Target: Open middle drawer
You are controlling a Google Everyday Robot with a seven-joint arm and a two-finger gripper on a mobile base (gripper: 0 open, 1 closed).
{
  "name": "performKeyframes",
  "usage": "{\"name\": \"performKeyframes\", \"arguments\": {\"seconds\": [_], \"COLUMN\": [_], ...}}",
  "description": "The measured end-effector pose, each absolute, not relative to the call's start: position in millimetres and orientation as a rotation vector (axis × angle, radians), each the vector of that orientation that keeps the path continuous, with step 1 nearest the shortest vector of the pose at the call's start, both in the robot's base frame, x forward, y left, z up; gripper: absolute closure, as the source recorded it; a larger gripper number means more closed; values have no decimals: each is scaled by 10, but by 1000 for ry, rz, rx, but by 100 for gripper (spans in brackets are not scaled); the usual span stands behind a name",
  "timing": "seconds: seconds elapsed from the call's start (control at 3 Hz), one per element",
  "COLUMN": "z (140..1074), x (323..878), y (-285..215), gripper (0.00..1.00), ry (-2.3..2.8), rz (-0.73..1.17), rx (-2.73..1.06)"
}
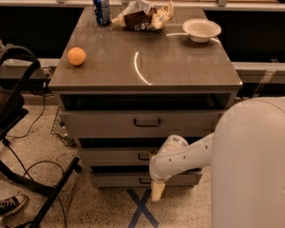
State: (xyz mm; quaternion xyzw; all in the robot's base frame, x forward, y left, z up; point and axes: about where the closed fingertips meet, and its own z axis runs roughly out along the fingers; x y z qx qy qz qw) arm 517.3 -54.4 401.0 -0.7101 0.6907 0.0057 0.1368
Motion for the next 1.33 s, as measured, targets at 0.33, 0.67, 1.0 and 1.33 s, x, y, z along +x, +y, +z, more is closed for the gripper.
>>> {"name": "performKeyframes", "arguments": {"seconds": [0.33,0.67,1.0,1.33], "z": [3950,3751,3777,3859], "x": [5193,5196,5196,5196], "y": [-450,-326,-326,-326], "gripper": [0,26,57,88], "ry": [1989,2002,2002,2002], "rz": [12,25,25,25], "rx": [-2091,-2162,-2161,-2161]}}
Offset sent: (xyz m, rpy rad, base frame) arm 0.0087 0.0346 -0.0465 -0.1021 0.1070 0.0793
